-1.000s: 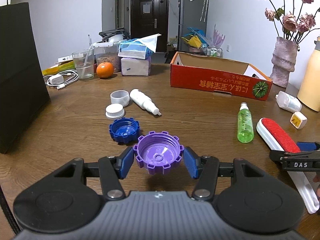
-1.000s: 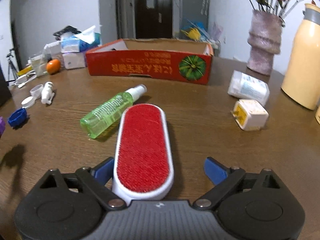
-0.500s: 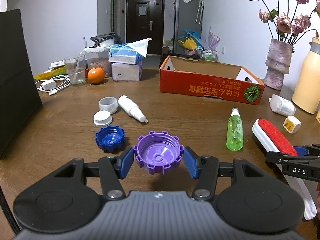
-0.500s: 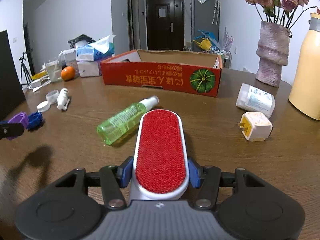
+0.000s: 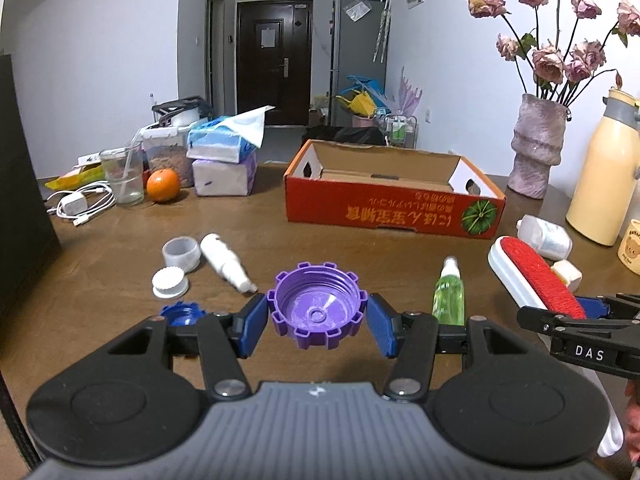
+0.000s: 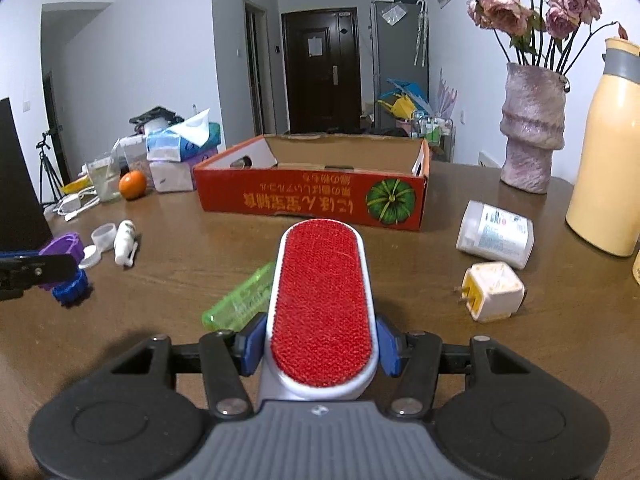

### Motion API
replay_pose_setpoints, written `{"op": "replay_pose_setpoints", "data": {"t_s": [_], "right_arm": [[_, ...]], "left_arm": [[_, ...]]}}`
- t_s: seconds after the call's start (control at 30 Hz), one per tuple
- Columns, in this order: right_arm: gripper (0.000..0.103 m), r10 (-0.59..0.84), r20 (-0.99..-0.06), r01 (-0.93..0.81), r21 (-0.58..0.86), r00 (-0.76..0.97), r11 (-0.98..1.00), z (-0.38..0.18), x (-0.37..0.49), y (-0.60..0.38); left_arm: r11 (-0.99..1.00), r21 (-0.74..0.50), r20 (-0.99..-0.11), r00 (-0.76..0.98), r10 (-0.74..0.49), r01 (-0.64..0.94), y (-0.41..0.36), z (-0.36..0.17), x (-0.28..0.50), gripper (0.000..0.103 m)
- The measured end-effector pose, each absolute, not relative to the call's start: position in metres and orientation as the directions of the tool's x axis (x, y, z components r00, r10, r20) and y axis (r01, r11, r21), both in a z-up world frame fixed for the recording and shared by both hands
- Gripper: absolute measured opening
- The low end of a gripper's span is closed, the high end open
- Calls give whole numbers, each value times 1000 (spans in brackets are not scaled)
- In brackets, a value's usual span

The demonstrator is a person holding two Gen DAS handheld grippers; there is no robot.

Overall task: Organize rigid objects
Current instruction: 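Lift the purple cap and lint brush and carry both toward the orange box, then lower the purple cap into the box with the left tool while the right tool drops the lint brush in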

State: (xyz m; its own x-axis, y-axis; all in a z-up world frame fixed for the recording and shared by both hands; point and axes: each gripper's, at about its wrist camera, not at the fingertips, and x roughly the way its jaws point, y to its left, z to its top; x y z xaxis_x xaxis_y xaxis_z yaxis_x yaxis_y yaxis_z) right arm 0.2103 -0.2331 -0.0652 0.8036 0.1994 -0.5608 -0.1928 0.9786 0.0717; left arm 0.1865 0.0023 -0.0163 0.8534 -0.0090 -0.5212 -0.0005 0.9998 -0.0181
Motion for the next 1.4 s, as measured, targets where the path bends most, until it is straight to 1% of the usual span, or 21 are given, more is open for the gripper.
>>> {"op": "replay_pose_setpoints", "data": {"t_s": [0.23, 0.53, 0.87, 1.03, 1.4], "right_arm": [[55, 190, -525, -182, 67, 830, 981, -50, 218, -234], [55, 178, -487, -165, 70, 855, 984, -34, 234, -231], [55, 130, -461, -115, 60, 878, 992, -21, 257, -231], [55, 123, -445, -103, 70, 887, 992, -18, 270, -229], [55, 116, -424, -85, 90, 898, 992, -16, 303, -221]], "left_arm": [[1000, -21, -508, 861, -19, 9, -7, -9, 204, 56], [1000, -8, -452, 892, -19, 17, -12, -3, 221, 56], [1000, -8, -414, 910, -7, 4, -11, -5, 244, 56], [999, -12, -404, 914, 26, -34, -10, -5, 260, 56], [999, -19, -391, 920, 35, -45, -20, -6, 299, 56]]}}
